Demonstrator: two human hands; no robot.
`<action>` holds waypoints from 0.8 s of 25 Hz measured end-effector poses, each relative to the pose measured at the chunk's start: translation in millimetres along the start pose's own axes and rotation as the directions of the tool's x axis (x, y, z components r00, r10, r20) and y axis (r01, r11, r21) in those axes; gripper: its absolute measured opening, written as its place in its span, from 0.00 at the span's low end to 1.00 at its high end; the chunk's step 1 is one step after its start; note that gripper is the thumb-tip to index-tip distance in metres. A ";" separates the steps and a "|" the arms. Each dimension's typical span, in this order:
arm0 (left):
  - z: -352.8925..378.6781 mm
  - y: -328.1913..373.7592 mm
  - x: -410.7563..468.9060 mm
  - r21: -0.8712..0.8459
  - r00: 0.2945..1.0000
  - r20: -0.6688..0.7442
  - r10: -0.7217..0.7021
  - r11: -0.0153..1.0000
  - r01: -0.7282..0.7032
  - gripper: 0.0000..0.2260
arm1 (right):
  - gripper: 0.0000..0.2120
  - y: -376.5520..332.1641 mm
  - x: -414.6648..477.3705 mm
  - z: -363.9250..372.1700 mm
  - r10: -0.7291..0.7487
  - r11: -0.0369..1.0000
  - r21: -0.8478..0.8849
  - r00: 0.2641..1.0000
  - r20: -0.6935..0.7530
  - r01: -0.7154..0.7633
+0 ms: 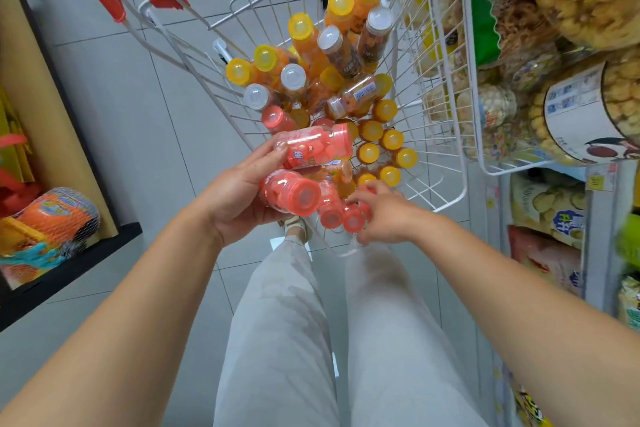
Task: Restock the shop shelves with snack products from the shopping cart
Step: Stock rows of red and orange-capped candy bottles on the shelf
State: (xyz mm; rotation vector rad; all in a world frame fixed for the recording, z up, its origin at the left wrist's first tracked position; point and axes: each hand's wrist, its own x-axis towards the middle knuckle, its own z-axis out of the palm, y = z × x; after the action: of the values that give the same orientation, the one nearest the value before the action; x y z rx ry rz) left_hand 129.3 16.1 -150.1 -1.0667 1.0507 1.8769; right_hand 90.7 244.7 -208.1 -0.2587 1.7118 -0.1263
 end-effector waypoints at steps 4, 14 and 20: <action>-2.9 -7.2 -4.7 -0.081 1.000 -0.027 0.001 0.997 -0.004 0.20 | 0.30 -11.6 1.9 24.1 0.016 0.989 -0.140 0.980 -0.200 -0.045; 0.8 -13.2 -10.5 -0.241 0.998 -0.038 -0.054 0.969 0.043 0.10 | 0.23 11.5 8.4 20.3 0.026 1.000 -0.002 0.876 -0.481 -0.030; 20.3 -2.9 -27.8 -0.301 0.996 0.043 -0.077 0.950 0.087 0.16 | 0.19 22.7 -79.3 -10.3 0.240 0.784 0.588 0.776 -0.583 0.200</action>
State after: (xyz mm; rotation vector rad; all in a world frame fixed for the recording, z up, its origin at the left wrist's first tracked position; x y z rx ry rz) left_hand 136.5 30.2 -119.3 -1.2290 0.7022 2.0216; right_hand 89.2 285.3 -135.6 0.3594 2.2296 -0.8443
